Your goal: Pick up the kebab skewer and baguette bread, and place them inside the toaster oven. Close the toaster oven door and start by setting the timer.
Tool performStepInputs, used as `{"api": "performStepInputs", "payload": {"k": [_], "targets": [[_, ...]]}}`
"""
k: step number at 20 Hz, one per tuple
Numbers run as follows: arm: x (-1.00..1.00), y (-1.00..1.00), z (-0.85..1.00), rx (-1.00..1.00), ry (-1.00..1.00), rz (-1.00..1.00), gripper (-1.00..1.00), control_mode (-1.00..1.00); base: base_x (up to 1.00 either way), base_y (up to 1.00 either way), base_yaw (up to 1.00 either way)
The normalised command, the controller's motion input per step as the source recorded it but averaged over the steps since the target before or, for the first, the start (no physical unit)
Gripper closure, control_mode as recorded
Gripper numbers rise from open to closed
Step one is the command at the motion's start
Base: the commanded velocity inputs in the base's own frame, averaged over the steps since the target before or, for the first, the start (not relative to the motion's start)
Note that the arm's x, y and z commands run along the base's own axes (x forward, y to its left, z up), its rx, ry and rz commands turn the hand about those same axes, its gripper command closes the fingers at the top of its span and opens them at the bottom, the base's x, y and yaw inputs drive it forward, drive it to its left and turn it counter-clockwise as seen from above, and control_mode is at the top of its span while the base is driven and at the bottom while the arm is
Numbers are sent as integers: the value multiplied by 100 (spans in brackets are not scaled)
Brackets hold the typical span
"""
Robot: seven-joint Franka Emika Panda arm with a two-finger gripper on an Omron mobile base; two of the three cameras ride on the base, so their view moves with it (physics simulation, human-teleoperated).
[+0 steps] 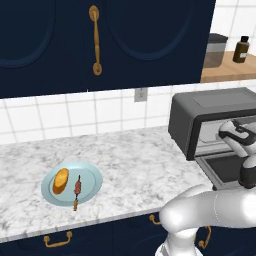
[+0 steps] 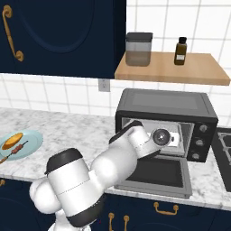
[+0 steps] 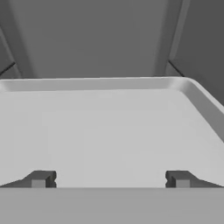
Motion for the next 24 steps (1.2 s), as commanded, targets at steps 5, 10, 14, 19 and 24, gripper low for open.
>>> {"api": "performStepInputs", "payload": {"k": [5, 10, 14, 19, 24], "targets": [[-78, 0, -58, 0, 13, 3, -100, -100, 0, 0, 0], [-71, 0, -55, 0, 16, 4, -100, -100, 0, 0, 0], [-78, 0, -54, 0, 15, 5, -100, -100, 0, 0, 0], [-74, 0, -41, 0, 11, 6, -100, -100, 0, 0, 0], [-65, 0, -5, 0, 6, 3, -100, -100, 0, 0, 0]]}}
